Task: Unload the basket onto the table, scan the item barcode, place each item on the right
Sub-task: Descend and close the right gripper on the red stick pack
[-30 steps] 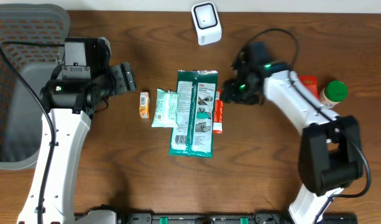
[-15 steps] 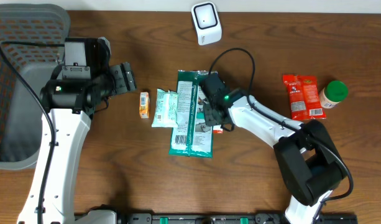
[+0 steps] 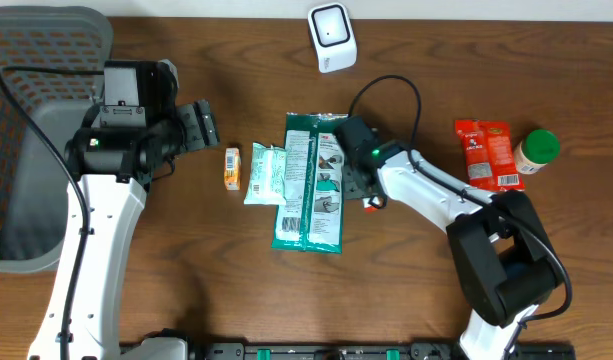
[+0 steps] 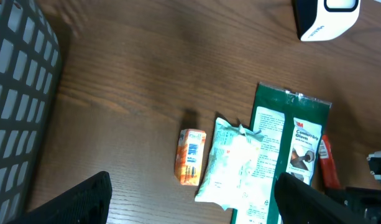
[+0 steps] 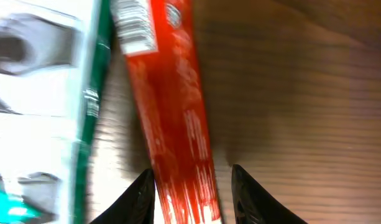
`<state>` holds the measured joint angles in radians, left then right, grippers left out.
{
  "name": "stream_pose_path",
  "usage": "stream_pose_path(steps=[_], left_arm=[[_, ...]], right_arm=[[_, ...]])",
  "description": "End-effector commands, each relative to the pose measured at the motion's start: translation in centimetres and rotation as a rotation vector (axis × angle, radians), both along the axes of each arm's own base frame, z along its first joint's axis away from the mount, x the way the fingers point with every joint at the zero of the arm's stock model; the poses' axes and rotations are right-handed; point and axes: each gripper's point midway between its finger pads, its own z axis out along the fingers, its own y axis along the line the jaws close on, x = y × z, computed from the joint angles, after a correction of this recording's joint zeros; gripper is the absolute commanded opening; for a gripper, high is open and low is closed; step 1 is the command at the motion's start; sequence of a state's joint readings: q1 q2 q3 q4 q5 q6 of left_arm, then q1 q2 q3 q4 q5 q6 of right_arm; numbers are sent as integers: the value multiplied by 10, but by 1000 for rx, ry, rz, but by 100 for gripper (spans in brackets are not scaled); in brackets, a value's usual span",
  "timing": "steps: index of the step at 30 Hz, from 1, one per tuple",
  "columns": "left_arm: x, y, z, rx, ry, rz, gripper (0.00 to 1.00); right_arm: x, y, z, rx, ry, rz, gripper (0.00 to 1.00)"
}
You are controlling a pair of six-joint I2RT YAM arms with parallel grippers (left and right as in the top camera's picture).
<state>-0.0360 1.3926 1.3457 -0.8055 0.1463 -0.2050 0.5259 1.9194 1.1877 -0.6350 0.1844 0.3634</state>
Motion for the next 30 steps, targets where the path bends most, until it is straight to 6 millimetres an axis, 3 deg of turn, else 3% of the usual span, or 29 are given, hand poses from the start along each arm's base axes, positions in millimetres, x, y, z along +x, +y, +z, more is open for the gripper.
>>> stream_pose_path(steps=[1,5,9,12,15,19,30], left_arm=[[0,3,-1,19,1,0,85],[0,3,-1,19,1,0,84],[0,3,-1,19,1,0,84],[0,3,-1,19,1,0,84],[0,3,-1,19,1,0,84],[0,3,-1,19,1,0,85],[0,3,-1,19,1,0,84]], right_arm=[[7,-19,12,-31,-10,35,35],[6,-8,24,93,24,196,36],[9,-2,53,206,-21,220,37],[11,-1,74,217,-75,239,35],[10,1,81,206,-94,284,33],[7,-1,73,184,-67,319,28],[0,-11,21,133,66,297,14]])
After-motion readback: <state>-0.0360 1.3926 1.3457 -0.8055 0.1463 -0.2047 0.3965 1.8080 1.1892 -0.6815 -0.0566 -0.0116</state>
